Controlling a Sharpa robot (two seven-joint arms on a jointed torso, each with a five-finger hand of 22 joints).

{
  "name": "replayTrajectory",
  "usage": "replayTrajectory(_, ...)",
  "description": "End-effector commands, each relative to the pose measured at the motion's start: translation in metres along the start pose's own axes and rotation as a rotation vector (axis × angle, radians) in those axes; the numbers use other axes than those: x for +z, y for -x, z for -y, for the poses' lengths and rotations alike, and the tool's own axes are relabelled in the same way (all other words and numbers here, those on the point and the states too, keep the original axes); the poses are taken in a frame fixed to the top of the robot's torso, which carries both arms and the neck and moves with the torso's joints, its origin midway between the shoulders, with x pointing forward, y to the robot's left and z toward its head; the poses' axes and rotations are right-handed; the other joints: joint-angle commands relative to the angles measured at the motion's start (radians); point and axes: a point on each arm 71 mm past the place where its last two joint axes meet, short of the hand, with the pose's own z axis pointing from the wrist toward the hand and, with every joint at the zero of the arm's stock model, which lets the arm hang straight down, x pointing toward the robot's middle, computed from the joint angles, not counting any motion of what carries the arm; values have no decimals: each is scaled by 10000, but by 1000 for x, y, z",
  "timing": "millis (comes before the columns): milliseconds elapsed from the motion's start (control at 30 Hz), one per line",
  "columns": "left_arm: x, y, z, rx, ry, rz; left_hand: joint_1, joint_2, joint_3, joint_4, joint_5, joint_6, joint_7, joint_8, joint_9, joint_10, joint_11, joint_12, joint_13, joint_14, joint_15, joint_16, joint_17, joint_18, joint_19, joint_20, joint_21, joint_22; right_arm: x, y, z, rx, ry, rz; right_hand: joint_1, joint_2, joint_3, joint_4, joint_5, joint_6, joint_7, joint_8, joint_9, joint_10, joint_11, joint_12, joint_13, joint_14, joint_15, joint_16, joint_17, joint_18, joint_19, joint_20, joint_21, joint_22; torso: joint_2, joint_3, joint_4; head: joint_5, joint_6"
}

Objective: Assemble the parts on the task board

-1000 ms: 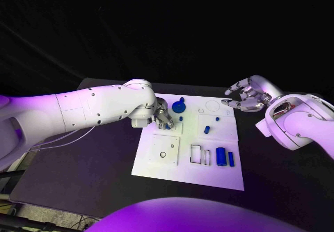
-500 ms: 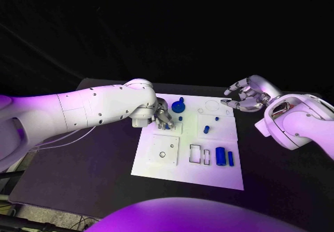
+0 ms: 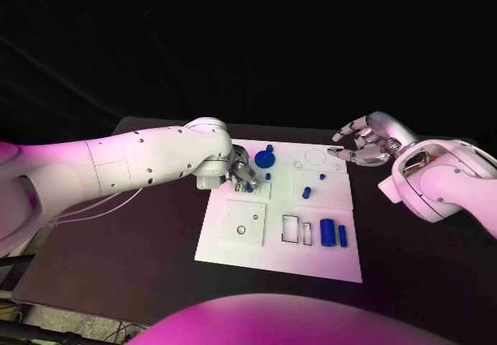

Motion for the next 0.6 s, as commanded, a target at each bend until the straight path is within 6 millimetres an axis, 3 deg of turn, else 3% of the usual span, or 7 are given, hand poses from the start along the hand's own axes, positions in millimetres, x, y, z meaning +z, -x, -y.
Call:
replayTrajectory(33,1,0,-1,-125,63,-1,-201,75,2104,-1942,-171,108,-135,16,6,45,-11,-3,5,1040,-36,36,2632,-116,20,46,-12,1098,0,-1,0,-65,20,-101,-97,-1,38,24,43,-80,2,43,14,-3,-2,-24,776,1061,-42,41,2631,-102,952,-44,-66,2577,0,-2,2,-2,2)
replayTrajectory(233,1,-1,-1,-85,89,-182,-393,104,2088,-1867,-473,115,-149,1,4,53,-18,19,23,1040,-38,36,2632,-113,14,70,-49,1092,0,-1,0,-70,8,-115,-97,-1,38,24,43,-80,2,43,14,-3,-2,-24,776,1061,-42,41,2631,-102,952,-44,-66,2577,-3,-2,3,-14,2)
replayTrajectory(300,1,-1,-1,-76,96,-213,-500,84,2021,-1805,-760,120,-164,-4,8,55,-24,23,25,1040,-41,36,2632,-113,14,88,-71,1090,0,-1,0,-71,5,-115,-97,-1,38,24,43,-80,2,43,14,-3,-2,-24,776,1061,-42,41,2631,-102,952,-44,-66,2577,-2,-3,5,-18,2)
replayTrajectory(533,1,-2,-2,7,149,-369,-887,-326,1432,-1465,-1522,108,-235,-41,11,31,-65,-8,-7,1040,-70,36,2632,-108,22,131,-168,1072,0,-1,1,-75,-5,-115,-110,-7,53,18,34,-100,2,60,40,-28,-3,-53,744,1061,-45,41,2631,-96,939,-46,-89,2569,-9,-4,5,-20,2)
replayTrajectory(600,1,-2,-3,32,169,-410,-950,-474,1222,-1281,-2009,132,-257,-77,-20,14,-82,-25,-23,1040,-84,36,2632,-106,26,135,-213,1063,0,-1,1,-77,-11,-117,-112,-11,52,17,31,-104,2,60,42,-37,-3,-63,733,1061,-45,41,2631,-90,925,-46,-112,2561,-9,-5,3,-18,2)
